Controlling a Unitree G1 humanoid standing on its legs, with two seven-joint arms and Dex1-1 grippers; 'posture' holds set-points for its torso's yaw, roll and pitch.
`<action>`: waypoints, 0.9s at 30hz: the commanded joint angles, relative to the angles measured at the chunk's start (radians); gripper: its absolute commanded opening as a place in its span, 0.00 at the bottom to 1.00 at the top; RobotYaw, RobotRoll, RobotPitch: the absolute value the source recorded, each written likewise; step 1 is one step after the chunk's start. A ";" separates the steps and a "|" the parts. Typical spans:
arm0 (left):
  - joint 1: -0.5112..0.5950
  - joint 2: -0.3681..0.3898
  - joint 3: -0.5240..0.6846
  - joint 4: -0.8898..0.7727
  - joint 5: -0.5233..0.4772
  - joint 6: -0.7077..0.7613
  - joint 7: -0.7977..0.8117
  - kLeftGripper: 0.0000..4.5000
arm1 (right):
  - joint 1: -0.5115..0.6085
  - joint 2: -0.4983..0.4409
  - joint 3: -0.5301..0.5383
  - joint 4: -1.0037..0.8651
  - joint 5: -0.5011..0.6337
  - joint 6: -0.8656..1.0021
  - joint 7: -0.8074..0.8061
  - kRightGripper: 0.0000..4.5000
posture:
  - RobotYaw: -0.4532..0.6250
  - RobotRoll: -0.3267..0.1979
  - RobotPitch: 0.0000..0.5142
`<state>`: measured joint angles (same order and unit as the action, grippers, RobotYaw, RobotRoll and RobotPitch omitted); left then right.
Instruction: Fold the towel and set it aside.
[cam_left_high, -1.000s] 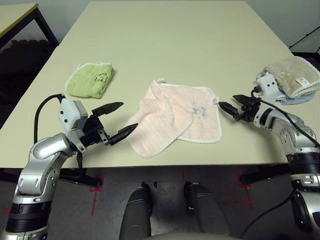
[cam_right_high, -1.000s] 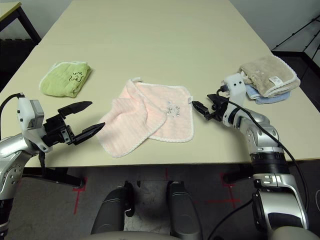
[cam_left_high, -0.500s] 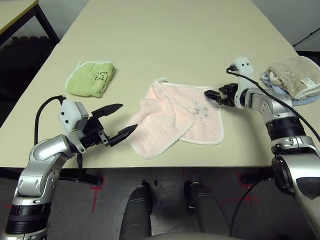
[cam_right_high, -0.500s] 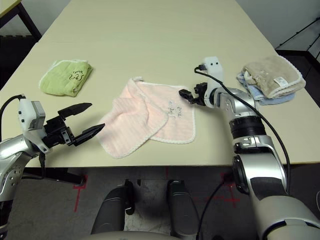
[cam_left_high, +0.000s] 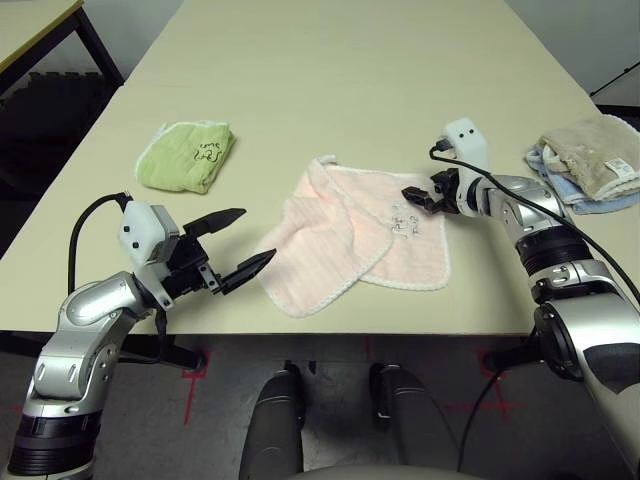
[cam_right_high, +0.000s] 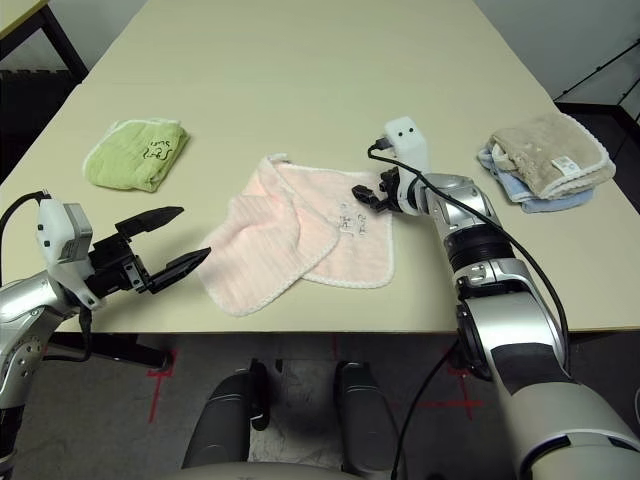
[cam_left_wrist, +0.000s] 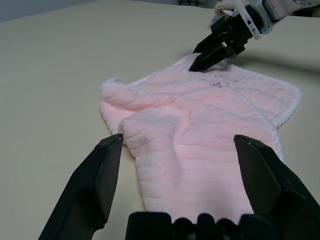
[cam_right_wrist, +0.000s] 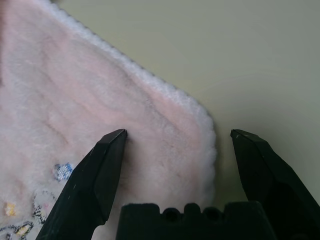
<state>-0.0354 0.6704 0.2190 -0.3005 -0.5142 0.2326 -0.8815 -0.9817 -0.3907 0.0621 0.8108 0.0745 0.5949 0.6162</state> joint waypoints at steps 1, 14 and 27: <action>0.005 0.004 0.001 -0.019 -0.005 0.011 0.003 1.00 | 0.000 -0.006 -0.025 0.089 -0.009 0.050 -0.040 1.00 | 0.37 0.62 0.33; 0.008 0.009 0.005 -0.015 -0.001 0.019 0.004 1.00 | 0.004 -0.002 -0.036 0.071 0.011 0.120 0.040 0.28 | 0.37 0.62 0.35; -0.014 0.004 0.000 -0.010 0.002 0.050 0.034 1.00 | 0.021 -0.049 -0.031 -0.020 -0.075 -0.268 -0.061 0.00 | 0.35 0.62 0.35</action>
<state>-0.0484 0.6705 0.2200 -0.3035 -0.5131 0.2733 -0.8545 -0.9676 -0.4177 0.0197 0.8099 0.0356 0.4207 0.5815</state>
